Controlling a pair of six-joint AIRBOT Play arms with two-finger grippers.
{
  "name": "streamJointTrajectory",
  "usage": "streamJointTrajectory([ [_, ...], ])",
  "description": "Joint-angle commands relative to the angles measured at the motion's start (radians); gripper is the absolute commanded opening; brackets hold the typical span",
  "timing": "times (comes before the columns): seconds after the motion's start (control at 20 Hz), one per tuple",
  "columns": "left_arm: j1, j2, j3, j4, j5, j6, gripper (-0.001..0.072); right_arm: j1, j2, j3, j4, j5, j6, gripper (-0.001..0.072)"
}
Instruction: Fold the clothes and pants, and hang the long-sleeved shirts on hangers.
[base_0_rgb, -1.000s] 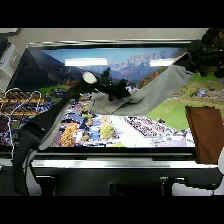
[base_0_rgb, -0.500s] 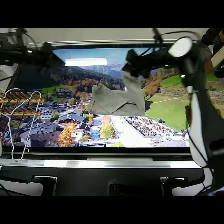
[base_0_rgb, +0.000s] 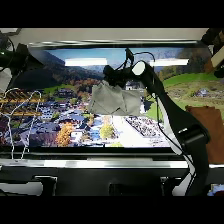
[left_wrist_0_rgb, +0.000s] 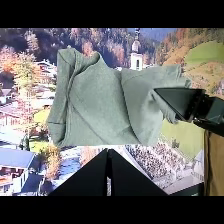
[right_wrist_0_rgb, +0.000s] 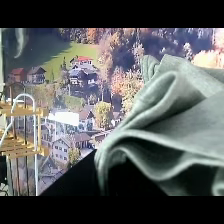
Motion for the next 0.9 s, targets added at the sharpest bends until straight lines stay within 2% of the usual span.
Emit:
streamJointTrajectory([
  [0.0,0.005,0.003,0.000,0.002,-0.010,0.006,0.0015,0.017,-0.034,0.000,0.015,-0.035,0.002,0.0033],
  [0.1,0.004,0.000,0.000,0.002,-0.010,0.007,0.0015,0.037,-0.043,0.000,0.014,-0.051,-0.010,0.0034],
  [0.15,0.004,0.000,-0.001,0.002,-0.010,0.013,0.0015,0.043,-0.048,0.000,0.015,-0.073,-0.028,0.0057],
  [0.2,0.004,0.000,-0.001,0.001,-0.010,0.018,0.0015,0.054,-0.051,0.000,0.016,-0.095,-0.029,0.0200],
  [0.25,0.004,0.000,-0.001,0.001,-0.010,0.020,0.0015,0.061,-0.052,0.000,0.023,-0.120,-0.029,0.0445],
  [0.3,0.003,0.000,-0.001,0.002,-0.010,0.020,0.0015,0.067,-0.051,0.001,0.041,-0.138,-0.029,0.0602],
  [0.35,0.003,0.000,-0.001,0.001,-0.010,0.020,0.0015,0.067,-0.047,0.002,0.087,-0.148,-0.030,0.0627],
  [0.5,-0.002,0.000,-0.001,0.001,-0.010,0.020,0.0015,0.062,-0.005,0.002,0.179,-0.117,-0.079,0.0627],
  [0.65,-0.011,0.000,-0.001,0.001,-0.010,0.020,0.0015,0.054,0.074,0.002,0.163,-0.060,-0.131,0.0627],
  [0.85,-0.024,0.000,-0.001,0.001,-0.010,0.020,0.0015,-0.059,0.184,0.002,0.085,0.090,-0.130,0.0627],
])
